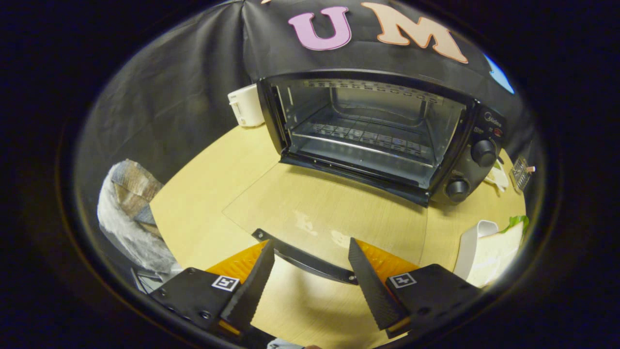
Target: Open the toaster oven, put the food inside, and close the toaster oven door.
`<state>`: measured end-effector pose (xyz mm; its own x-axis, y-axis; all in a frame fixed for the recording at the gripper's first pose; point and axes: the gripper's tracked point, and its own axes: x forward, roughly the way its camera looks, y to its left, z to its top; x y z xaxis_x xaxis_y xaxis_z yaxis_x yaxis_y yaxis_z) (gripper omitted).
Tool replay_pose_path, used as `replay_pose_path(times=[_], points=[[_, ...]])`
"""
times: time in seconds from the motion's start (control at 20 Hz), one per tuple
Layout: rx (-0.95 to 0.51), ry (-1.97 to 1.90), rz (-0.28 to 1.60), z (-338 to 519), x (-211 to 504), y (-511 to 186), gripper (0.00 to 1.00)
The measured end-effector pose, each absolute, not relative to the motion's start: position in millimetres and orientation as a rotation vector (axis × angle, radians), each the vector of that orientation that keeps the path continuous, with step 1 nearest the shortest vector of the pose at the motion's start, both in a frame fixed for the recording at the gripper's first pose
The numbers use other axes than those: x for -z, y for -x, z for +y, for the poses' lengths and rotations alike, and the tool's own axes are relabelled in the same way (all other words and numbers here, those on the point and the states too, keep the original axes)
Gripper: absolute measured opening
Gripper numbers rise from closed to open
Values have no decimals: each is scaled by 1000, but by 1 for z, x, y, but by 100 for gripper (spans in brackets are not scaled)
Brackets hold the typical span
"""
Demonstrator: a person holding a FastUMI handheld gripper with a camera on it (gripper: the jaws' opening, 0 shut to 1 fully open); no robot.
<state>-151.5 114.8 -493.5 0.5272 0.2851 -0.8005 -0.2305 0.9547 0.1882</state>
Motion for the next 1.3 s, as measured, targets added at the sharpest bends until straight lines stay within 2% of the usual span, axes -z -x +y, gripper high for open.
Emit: replay_pose_path(times=[0.25,0.5,0.7,1.0,1.3], points=[[-231,-79,781,68,431,115,96],[-96,-59,624,-19,369,83,96],[32,-44,567,-100,344,81,96],[161,-63,622,-182,368,114,97],[215,-153,749,-208,425,151,97]])
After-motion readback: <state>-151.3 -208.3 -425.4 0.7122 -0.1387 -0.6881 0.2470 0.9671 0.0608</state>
